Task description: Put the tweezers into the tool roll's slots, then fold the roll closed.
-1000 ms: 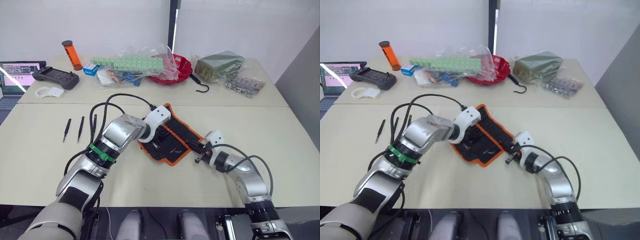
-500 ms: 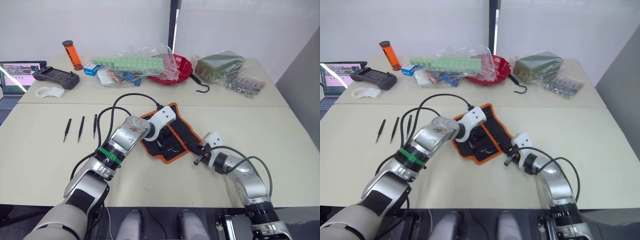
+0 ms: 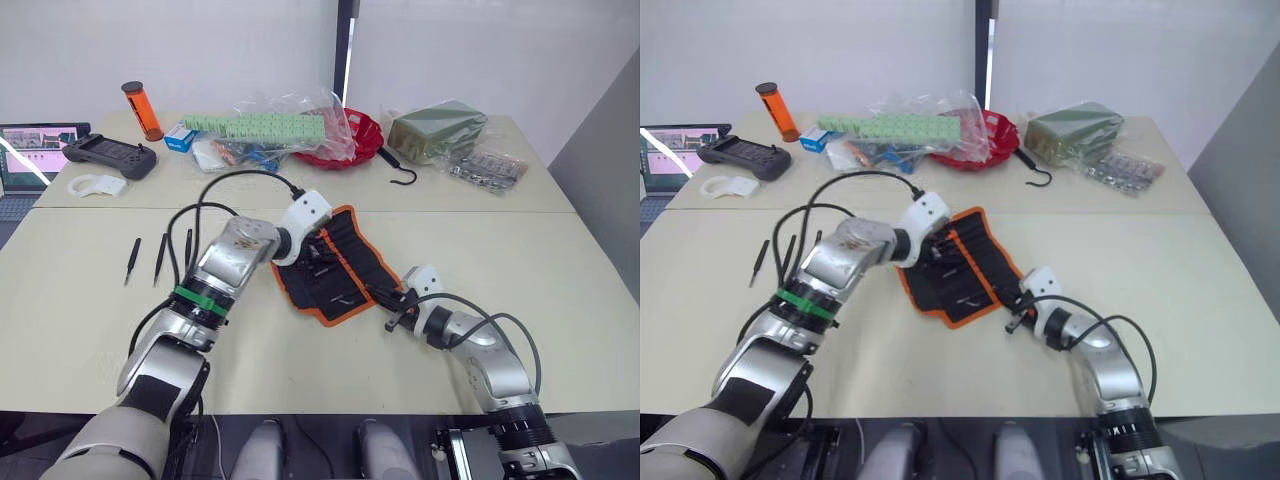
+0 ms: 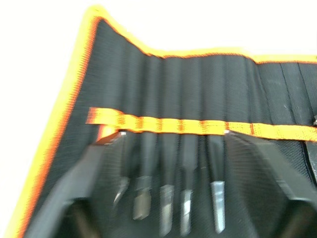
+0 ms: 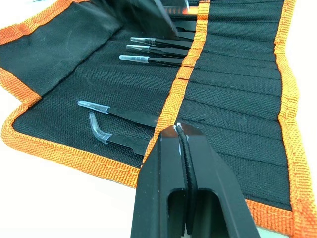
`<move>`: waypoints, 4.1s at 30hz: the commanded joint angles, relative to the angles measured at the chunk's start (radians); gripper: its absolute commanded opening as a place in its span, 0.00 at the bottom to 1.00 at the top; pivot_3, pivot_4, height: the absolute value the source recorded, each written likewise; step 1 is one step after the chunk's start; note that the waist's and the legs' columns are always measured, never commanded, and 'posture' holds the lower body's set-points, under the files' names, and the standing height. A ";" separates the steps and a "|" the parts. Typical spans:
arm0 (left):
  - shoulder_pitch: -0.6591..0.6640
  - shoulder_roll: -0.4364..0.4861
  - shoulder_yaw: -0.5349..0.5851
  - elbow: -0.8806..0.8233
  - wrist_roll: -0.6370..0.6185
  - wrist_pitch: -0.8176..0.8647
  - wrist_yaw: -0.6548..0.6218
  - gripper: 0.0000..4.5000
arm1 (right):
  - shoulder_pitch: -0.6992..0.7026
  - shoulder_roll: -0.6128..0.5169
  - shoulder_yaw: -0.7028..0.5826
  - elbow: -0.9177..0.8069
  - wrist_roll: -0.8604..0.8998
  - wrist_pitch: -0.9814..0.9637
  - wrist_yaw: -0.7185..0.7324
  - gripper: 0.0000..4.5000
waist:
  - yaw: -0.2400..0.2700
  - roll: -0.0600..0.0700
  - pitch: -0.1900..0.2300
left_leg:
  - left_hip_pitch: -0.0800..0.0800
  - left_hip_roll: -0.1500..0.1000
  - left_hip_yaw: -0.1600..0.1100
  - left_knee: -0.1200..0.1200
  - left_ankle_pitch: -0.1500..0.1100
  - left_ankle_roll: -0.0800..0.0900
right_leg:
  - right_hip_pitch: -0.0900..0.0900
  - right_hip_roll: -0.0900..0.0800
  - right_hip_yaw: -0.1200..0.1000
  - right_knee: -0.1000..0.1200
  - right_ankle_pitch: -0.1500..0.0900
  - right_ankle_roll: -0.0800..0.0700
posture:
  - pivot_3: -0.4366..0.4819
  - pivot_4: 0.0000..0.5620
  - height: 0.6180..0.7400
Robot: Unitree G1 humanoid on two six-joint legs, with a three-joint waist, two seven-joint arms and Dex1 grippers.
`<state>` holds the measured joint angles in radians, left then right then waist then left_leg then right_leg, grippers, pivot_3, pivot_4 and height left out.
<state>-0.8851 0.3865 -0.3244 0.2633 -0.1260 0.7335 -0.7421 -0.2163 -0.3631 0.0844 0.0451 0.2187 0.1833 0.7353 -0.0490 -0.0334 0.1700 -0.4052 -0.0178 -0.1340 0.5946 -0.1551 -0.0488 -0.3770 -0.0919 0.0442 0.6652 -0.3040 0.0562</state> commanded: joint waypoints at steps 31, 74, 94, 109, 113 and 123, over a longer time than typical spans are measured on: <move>0.714 0.232 0.735 -0.543 -0.236 -0.045 0.112 0.99 | -0.063 0.040 0.012 0.075 0.000 0.062 -0.004 0.00 | 0.002 0.001 0.000 | 0.000 0.001 0.000 0.001 0.000 0.000 | -0.001 0.000 0.001 0.001 0.001 -0.001 | 0.48 0.27 1.00; 0.975 0.164 0.935 -0.437 -0.351 -0.110 0.429 0.99 | -0.090 0.015 0.003 0.108 0.011 0.065 0.005 0.00 | 0.028 -0.002 -0.002 | 0.007 0.001 0.001 0.000 0.000 0.000 | 0.007 0.000 0.000 -0.003 0.000 -0.003 | 0.48 0.27 1.00; 0.557 0.215 0.715 -0.050 -0.206 -0.101 0.444 0.94 | -0.071 0.005 -0.003 0.050 0.015 0.100 -0.016 0.00 | 0.034 -0.001 -0.002 | 0.007 0.001 0.000 -0.002 0.000 0.000 | 0.005 0.000 0.000 -0.002 0.000 -0.002 | 0.48 0.27 1.00; 0.466 0.209 0.727 0.068 -0.189 -0.093 0.464 0.01 | -0.070 -0.017 -0.006 0.055 0.008 0.098 -0.014 0.00 | 0.031 -0.001 -0.002 | 0.006 0.001 0.000 -0.002 0.000 0.000 | 0.005 0.000 0.000 -0.002 0.000 -0.002 | 0.48 0.27 1.00; 0.474 0.211 0.750 0.047 -0.193 -0.113 0.478 0.01 | -0.072 -0.015 -0.004 0.056 0.007 0.099 -0.015 0.00 | 0.030 -0.001 -0.001 | 0.006 0.001 0.000 -0.002 0.000 0.000 | 0.005 -0.001 0.000 -0.002 0.000 -0.002 | 0.48 0.27 1.00; 0.479 0.247 0.763 -0.163 -0.236 -0.195 0.374 0.01 | -0.081 -0.006 0.007 0.064 -0.003 0.096 -0.028 0.00 | 0.031 -0.002 -0.001 | 0.006 0.001 0.000 -0.002 0.000 0.000 | 0.005 0.000 0.000 -0.002 0.000 -0.002 | 0.48 0.27 1.00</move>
<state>-0.3858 0.6052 0.4310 0.1876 -0.3351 0.5724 -0.3285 -0.2991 -0.3665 0.0860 0.0982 0.2336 0.2726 0.7164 -0.0181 -0.0352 0.1688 -0.3996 -0.0172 -0.1340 0.5925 -0.1552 -0.0493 -0.3720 -0.0923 0.0438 0.6628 -0.3036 0.0540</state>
